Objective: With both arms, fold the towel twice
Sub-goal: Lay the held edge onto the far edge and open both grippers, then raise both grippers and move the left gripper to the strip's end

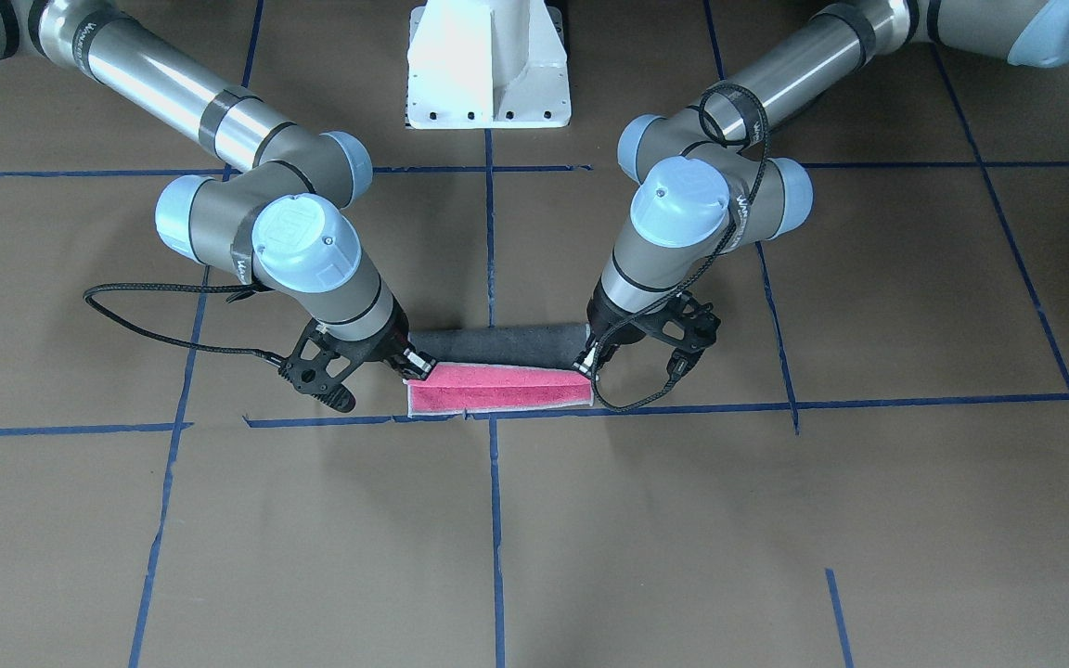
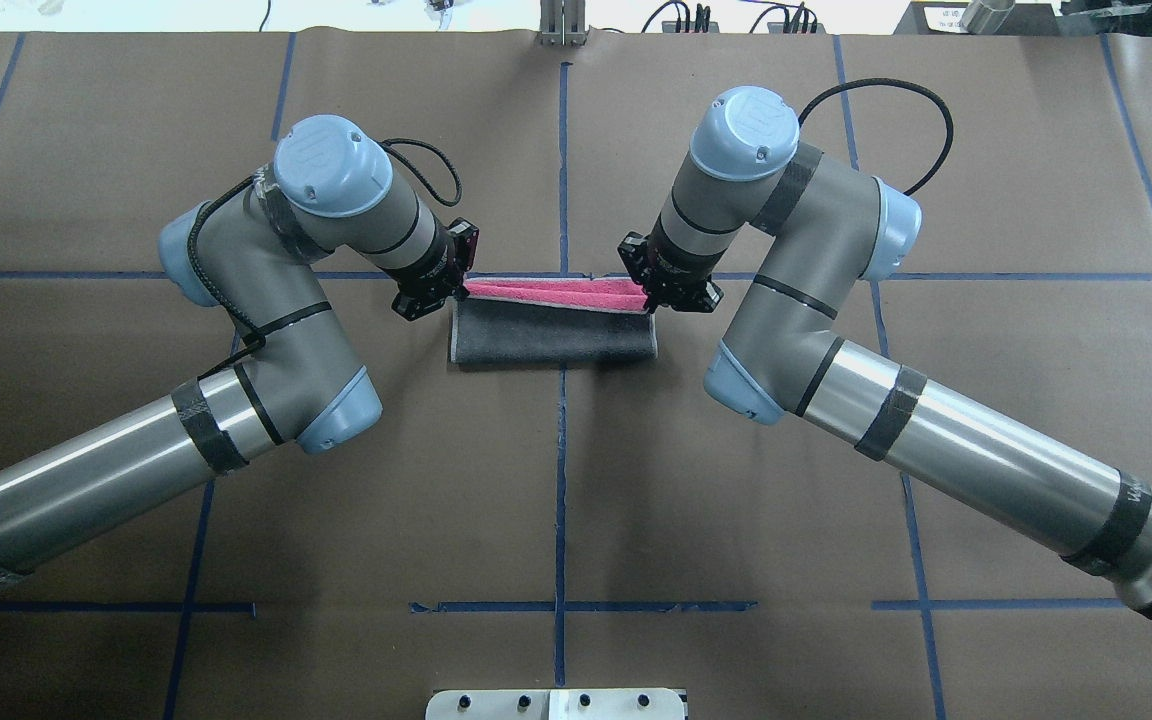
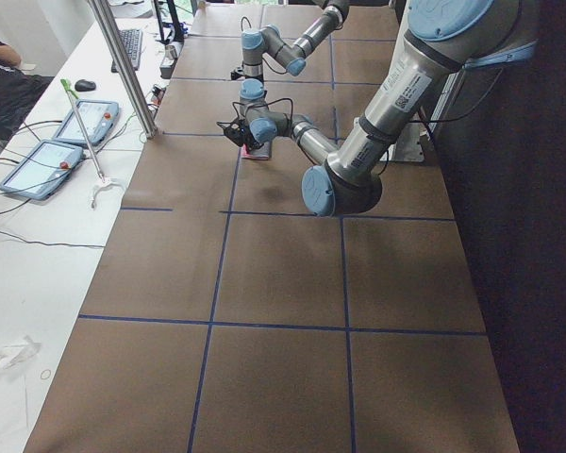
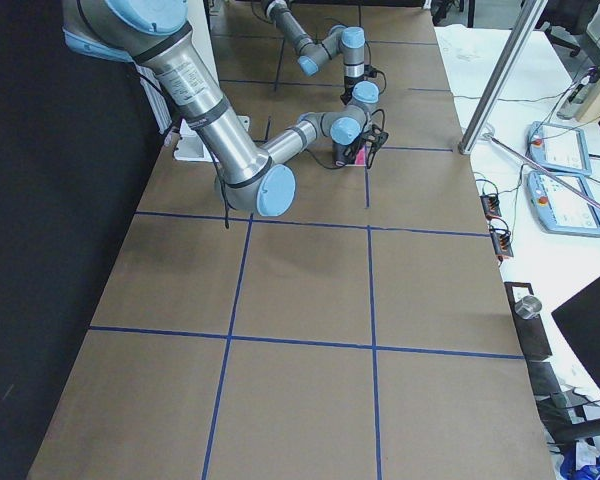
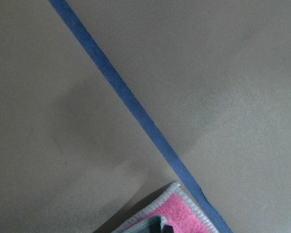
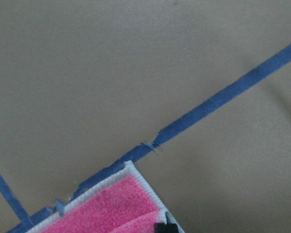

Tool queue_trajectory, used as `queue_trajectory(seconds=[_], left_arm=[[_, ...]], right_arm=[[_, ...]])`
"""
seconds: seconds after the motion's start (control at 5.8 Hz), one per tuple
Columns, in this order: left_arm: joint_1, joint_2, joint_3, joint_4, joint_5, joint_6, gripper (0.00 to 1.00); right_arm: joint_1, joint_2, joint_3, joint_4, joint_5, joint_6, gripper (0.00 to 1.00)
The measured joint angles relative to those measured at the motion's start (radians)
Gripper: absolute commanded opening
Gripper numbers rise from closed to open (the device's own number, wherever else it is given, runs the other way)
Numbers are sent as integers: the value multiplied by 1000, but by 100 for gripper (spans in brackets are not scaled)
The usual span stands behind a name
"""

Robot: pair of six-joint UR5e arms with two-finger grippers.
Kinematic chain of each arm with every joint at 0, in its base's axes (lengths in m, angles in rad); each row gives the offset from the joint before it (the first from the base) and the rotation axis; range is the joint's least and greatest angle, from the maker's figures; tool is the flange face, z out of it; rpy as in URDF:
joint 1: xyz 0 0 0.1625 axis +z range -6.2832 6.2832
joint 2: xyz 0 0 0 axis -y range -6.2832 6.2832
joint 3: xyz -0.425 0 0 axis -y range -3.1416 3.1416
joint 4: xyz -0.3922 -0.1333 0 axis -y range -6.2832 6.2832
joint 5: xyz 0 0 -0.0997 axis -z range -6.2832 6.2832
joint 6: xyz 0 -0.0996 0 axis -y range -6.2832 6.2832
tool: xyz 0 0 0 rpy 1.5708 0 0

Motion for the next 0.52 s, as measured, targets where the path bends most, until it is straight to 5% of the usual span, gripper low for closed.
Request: queue_trajectory(seconds=[0.52], left_arm=[[-35, 8, 1, -26, -10, 74, 100]], right_arm=[[35, -22, 5, 4, -6, -41, 100]])
